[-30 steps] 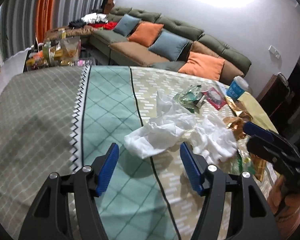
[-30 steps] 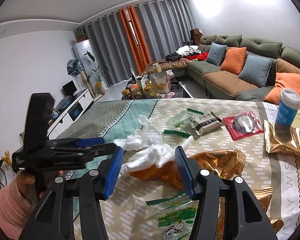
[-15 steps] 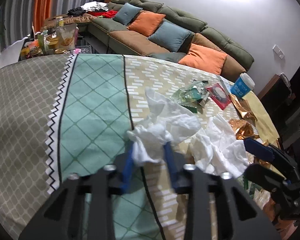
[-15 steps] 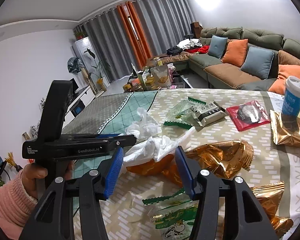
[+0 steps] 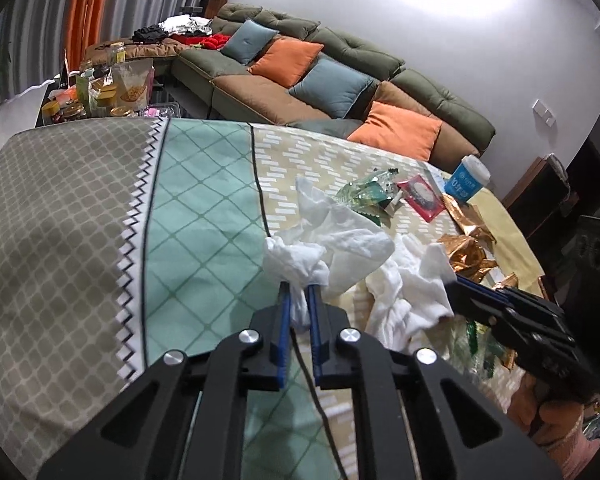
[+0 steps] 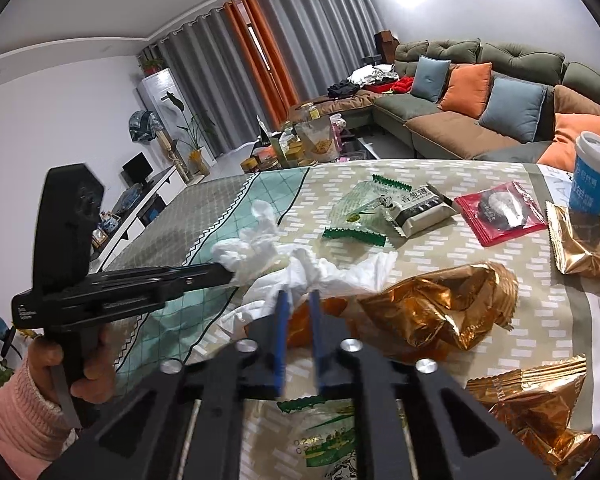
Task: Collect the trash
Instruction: 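Return to the table and grasp white tissues with the left tool while the right tool grasps tissues, then carry the held tissues in both tools toward the teal bin, then open both tools over the teal bin to drop the tissues, then move both open tools back over the table toward the wrappers, then grasp the orange wrapper with the left tool while the right tool grasps a gold wrapper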
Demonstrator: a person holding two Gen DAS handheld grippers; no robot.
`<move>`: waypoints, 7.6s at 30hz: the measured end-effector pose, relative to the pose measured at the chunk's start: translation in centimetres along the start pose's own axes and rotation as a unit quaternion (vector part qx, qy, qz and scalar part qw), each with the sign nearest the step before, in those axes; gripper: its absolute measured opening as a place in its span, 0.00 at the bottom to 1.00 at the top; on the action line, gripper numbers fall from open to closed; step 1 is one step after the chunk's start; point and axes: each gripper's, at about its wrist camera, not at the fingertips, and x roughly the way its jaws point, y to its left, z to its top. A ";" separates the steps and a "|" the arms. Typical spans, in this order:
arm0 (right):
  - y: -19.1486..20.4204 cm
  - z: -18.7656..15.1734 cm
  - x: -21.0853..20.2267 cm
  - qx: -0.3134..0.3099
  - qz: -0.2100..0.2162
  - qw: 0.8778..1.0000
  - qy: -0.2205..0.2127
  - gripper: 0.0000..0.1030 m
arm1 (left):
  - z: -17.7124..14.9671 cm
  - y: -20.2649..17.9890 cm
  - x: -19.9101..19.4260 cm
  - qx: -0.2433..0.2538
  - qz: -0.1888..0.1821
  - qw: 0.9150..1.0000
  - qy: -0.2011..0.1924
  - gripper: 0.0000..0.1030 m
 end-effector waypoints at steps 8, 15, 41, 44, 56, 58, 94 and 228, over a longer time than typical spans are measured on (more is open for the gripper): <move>-0.1 0.4 -1.3 0.004 0.012 1.000 -0.017 0.04 | -1.1 1.7 -3.7 -0.015 0.003 1.000 -0.028 0.10; -0.2 1.2 -1.8 0.005 -0.013 0.999 -0.033 0.38 | -2.3 2.4 -6.5 -0.012 0.020 0.999 -0.048 0.10; 5.9 3.0 -3.8 -0.015 0.099 0.994 -0.045 0.05 | -7.4 6.4 -16.2 -0.033 0.070 0.991 -0.110 0.10; 8.3 3.2 -3.4 -0.029 0.131 0.990 -0.038 0.05 | -8.1 6.9 -17.6 -0.037 0.077 0.989 -0.120 0.10; 18.2 3.3 2.0 -0.084 0.241 0.967 0.013 0.05 | -11.6 11.8 -23.9 -0.088 0.149 0.973 -0.151 0.10; 19.8 3.6 3.1 -0.090 0.257 0.962 0.022 0.05 | -12.2 12.8 -24.9 -0.101 0.164 0.969 -0.155 0.10; 37.7 0.3 18.1 -0.146 0.323 0.921 0.163 0.05 | -18.5 27.2 -28.0 -0.260 0.268 0.920 -0.122 0.10; -3.7 2.8 -6.0 0.061 0.028 0.996 -0.058 0.14 | -4.1 -1.3 -5.4 -0.022 -0.032 0.999 -0.019 0.12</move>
